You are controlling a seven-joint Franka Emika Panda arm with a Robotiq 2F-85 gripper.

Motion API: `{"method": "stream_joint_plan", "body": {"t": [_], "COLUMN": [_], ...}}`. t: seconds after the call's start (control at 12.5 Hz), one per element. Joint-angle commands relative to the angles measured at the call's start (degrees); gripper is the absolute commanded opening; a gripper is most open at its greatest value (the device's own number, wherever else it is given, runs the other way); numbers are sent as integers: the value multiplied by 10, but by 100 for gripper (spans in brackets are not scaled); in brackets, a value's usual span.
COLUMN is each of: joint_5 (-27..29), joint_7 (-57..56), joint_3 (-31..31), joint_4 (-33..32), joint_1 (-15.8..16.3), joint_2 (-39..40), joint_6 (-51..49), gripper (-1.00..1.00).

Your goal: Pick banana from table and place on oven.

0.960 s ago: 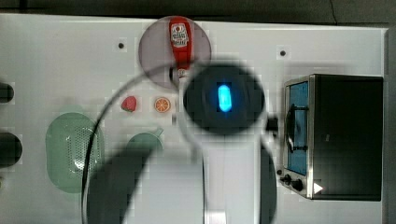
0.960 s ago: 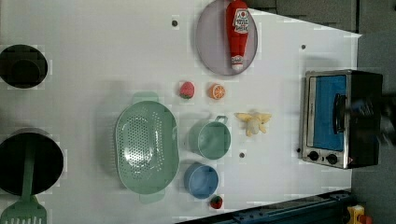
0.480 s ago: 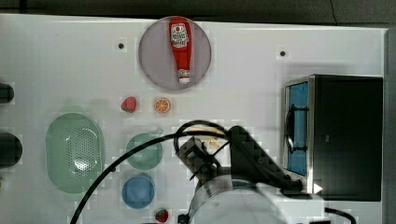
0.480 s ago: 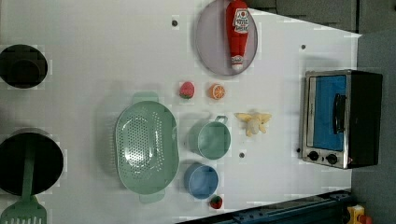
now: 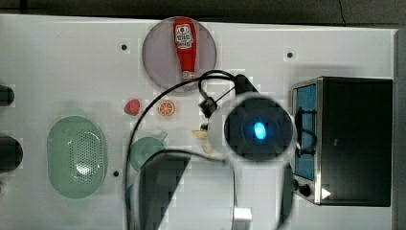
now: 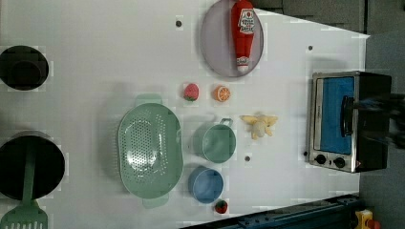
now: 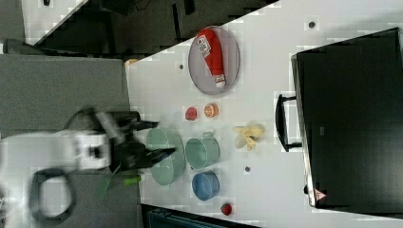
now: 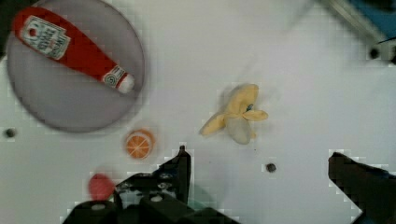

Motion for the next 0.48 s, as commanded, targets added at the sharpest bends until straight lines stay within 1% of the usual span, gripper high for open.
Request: {"method": "stream_joint_plan", "body": {"t": [0.08,0.32,0.48], "joint_5": [-7,-7,-7], "joint_7": [-13,-13,-13], "joint_3": [11,10,10], "joint_4": [-75,-132,-153], "joint_1": [-9,-9,-9], "joint_2": [24,85,134], "joint_6": [101,252,314], "gripper": [100,100,100]}}
